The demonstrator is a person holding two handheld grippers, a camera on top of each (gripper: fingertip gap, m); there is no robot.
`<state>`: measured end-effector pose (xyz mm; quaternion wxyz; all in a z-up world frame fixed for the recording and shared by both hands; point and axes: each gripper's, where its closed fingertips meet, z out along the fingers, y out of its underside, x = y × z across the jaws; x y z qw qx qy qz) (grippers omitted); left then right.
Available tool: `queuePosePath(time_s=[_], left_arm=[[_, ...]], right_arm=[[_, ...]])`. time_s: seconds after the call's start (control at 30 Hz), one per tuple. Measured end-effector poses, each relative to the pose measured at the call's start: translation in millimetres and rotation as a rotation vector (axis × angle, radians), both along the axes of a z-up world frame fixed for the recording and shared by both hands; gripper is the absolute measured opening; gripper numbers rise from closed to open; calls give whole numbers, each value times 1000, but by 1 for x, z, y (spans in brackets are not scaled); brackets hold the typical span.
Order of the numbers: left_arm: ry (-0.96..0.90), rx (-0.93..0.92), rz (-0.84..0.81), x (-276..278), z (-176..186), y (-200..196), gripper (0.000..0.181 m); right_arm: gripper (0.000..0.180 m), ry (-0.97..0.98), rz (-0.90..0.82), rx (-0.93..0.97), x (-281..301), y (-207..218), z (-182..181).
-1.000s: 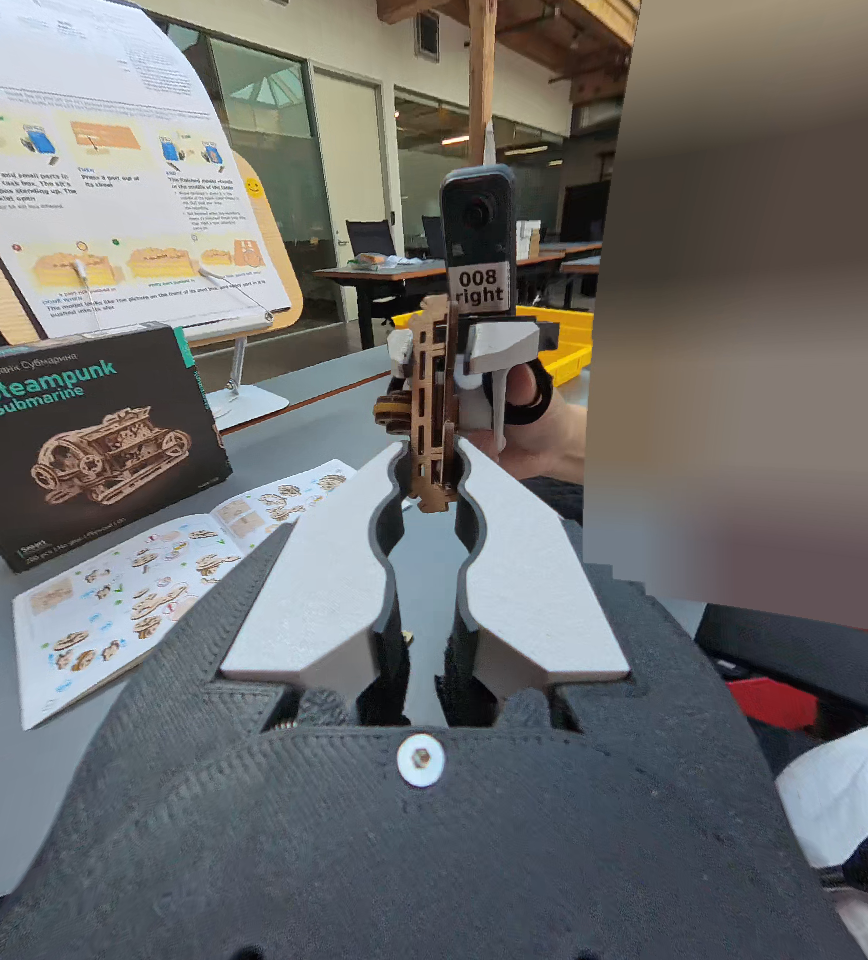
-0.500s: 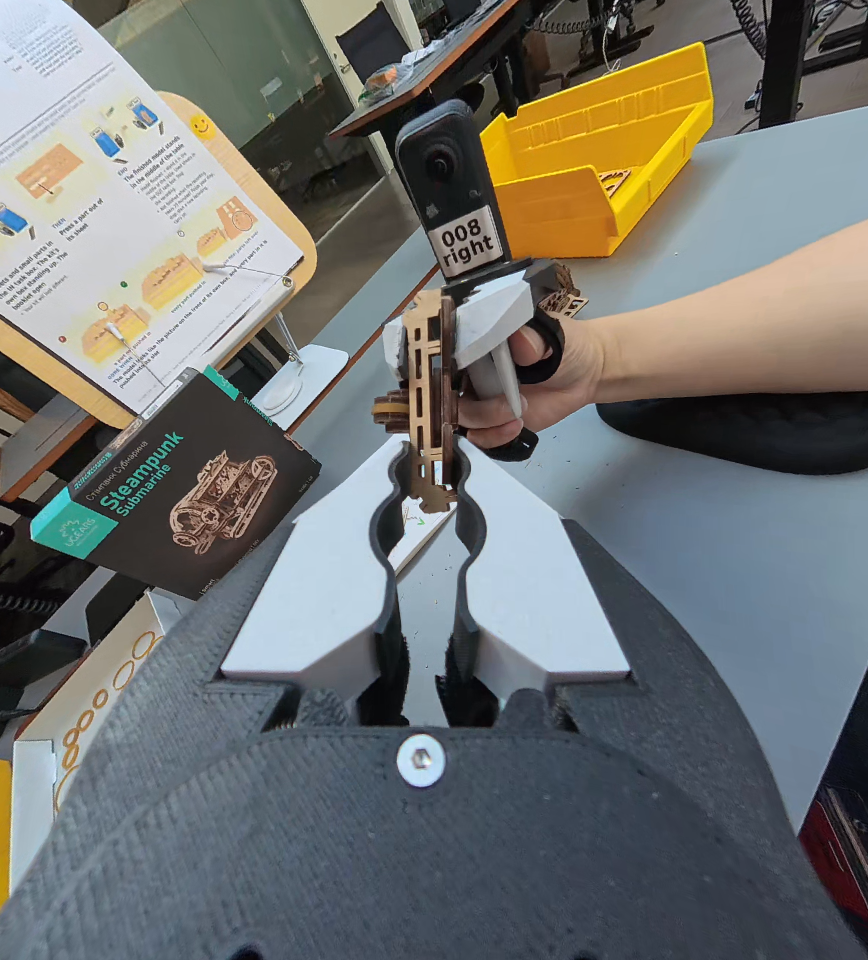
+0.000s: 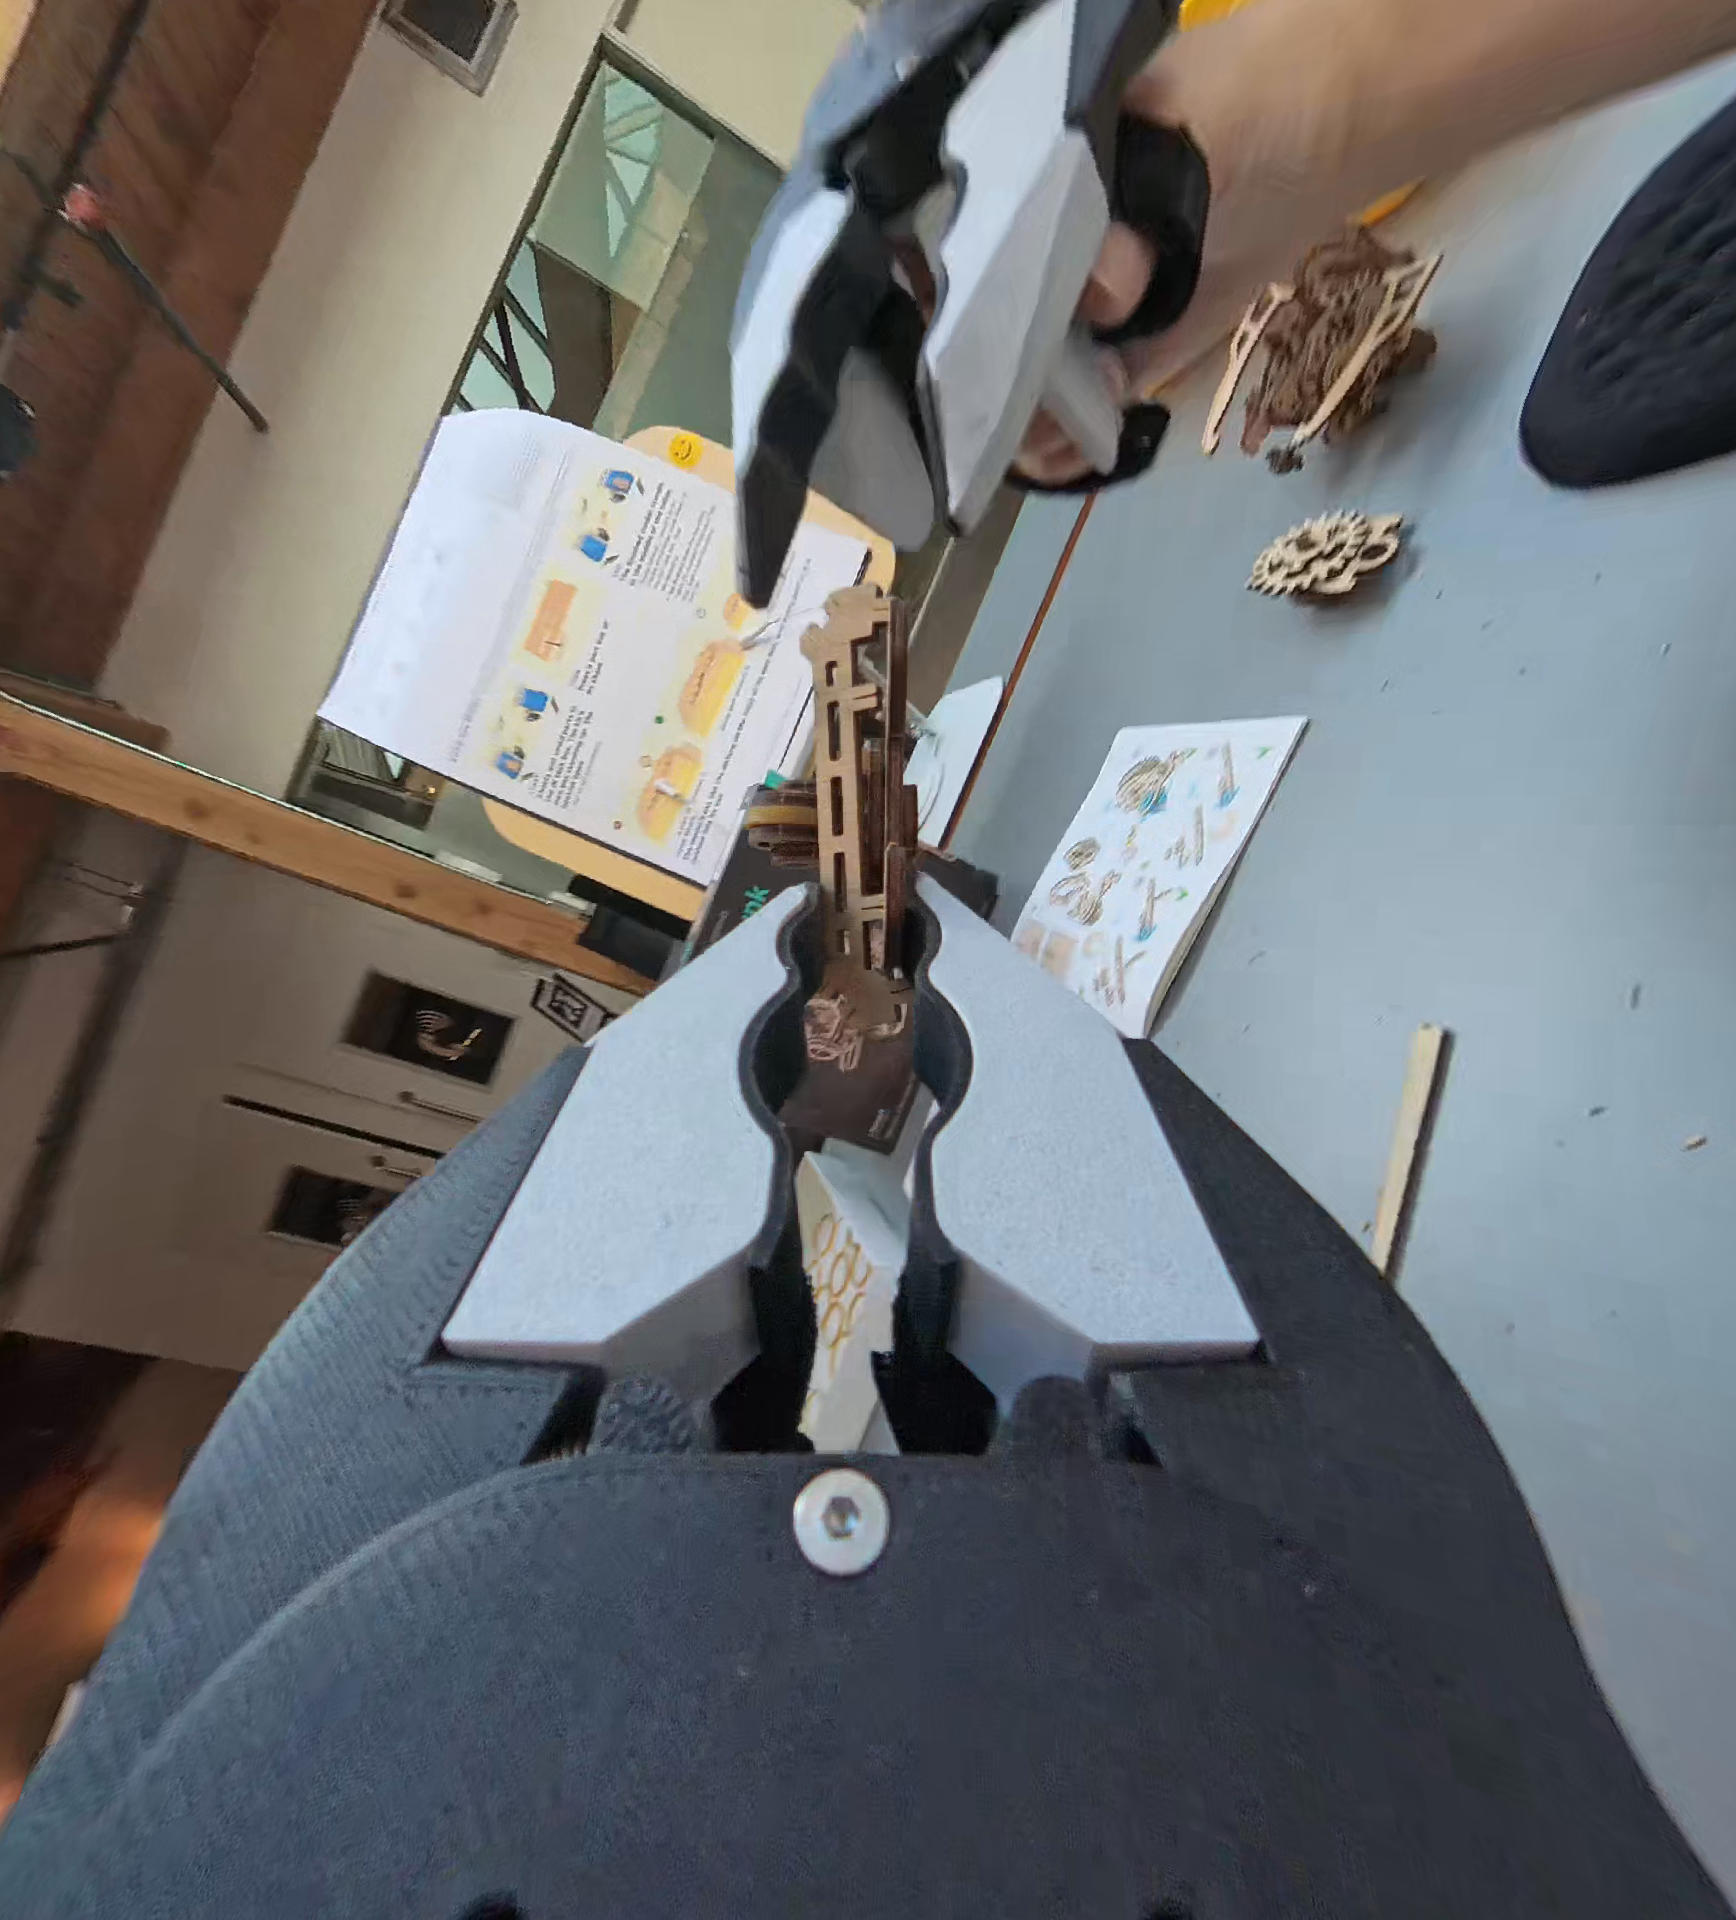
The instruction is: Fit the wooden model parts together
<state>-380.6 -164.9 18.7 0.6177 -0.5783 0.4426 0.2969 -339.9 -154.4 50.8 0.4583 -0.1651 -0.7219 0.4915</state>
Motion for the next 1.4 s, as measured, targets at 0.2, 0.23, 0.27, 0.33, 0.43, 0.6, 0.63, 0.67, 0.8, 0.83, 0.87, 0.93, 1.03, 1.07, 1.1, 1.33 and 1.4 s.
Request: queuePosePath(time_s=[0.2,0.23,0.27,0.33,0.43,0.6,0.63,0.67,0.8,0.83,0.87,0.93,1.03,1.07,1.1,1.33,1.4], left_arm=[[233,-10,103,-17,0,-10,11],[249,-12,118,-17,-1,-10,11],[255,-12,126,-16,-1,-10,11],[259,-8,124,-11,-3,-10,11],[270,1,125,-8,-5,-9,11],[279,-9,118,-7,-8,-9,11],[280,-11,117,-7,-9,-9,11],[285,-14,117,-7,-10,-9,11],[303,-28,129,-9,-17,-7,11],[306,-33,132,-10,-19,-6,11],[307,-36,136,-11,-21,-6,11],[311,-37,144,-13,-23,-5,12],[316,-50,150,-15,-28,-5,12],[315,-54,152,-16,-30,-5,12],[310,-63,151,-16,-31,-5,12],[265,-102,147,-20,-37,-6,12],[257,-110,139,-19,-39,-7,12]], right_arm=[[46,-73,-305,598,-12,-19,-17],[46,-73,-342,617,-18,-22,-17],[48,-76,-361,627,-22,-26,-19],[49,-89,-377,644,-28,-29,-25],[45,-129,-363,607,-31,-28,-33],[32,-161,-339,531,-32,-30,-34],[33,-182,-340,519,-33,-30,-36],[33,-203,-341,507,-33,-30,-38],[26,-254,-354,492,-35,-28,-46],[26,-272,-359,487,-36,-27,-48],[26,-277,-361,486,-37,-27,-50],[26,-272,-363,493,-39,-26,-53],[26,-304,-370,478,-41,-25,-58],[26,-305,-370,481,-42,-24,-60],[24,-306,-372,488,-42,-24,-61],[23,-280,-370,503,-46,-25,-66],[24,-276,-364,522,-47,-23,-69]])
